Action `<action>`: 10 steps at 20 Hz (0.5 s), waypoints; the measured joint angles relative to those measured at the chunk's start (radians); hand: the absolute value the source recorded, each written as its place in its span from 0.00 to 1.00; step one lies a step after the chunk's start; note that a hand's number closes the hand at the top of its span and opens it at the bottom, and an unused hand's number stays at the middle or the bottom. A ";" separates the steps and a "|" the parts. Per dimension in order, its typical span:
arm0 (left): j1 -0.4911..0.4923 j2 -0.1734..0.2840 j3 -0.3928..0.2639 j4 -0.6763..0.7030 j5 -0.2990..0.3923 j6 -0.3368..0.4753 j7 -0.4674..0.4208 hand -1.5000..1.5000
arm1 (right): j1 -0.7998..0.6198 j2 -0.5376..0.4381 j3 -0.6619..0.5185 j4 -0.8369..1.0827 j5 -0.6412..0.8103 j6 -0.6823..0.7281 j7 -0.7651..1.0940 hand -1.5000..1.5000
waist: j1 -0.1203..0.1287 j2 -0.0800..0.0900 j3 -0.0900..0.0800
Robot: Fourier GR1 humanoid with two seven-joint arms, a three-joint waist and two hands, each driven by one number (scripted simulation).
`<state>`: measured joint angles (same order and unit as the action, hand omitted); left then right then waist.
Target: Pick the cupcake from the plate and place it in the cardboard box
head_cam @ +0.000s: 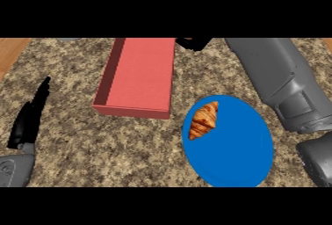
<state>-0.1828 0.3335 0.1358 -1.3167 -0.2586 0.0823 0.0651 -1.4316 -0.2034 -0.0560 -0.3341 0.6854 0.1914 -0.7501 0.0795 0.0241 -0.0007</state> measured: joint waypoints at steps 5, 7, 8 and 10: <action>-0.020 0.005 0.003 0.008 0.001 -0.008 0.004 0.50 | -0.089 0.079 -0.039 0.084 -0.026 0.008 0.094 1.00 | 0.004 0.004 -0.001; -0.023 0.001 -0.002 0.006 -0.003 -0.007 0.007 0.50 | -0.119 0.115 -0.050 0.111 -0.033 0.005 0.139 1.00 | 0.008 0.005 -0.001; -0.027 -0.002 -0.004 0.006 -0.006 -0.004 0.011 0.50 | -0.125 0.131 -0.053 0.122 -0.034 -0.003 0.149 1.00 | 0.009 0.006 -0.001; -0.026 0.001 -0.003 0.009 -0.007 -0.005 0.003 0.50 | -0.142 0.157 -0.060 0.144 -0.040 -0.010 0.173 1.00 | 0.016 0.008 -0.002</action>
<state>-0.2084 0.3348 0.1332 -1.3077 -0.2659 0.0777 0.0677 -1.5734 -0.0465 -0.1160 -0.1906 0.6450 0.1810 -0.5775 0.0950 0.0323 -0.0024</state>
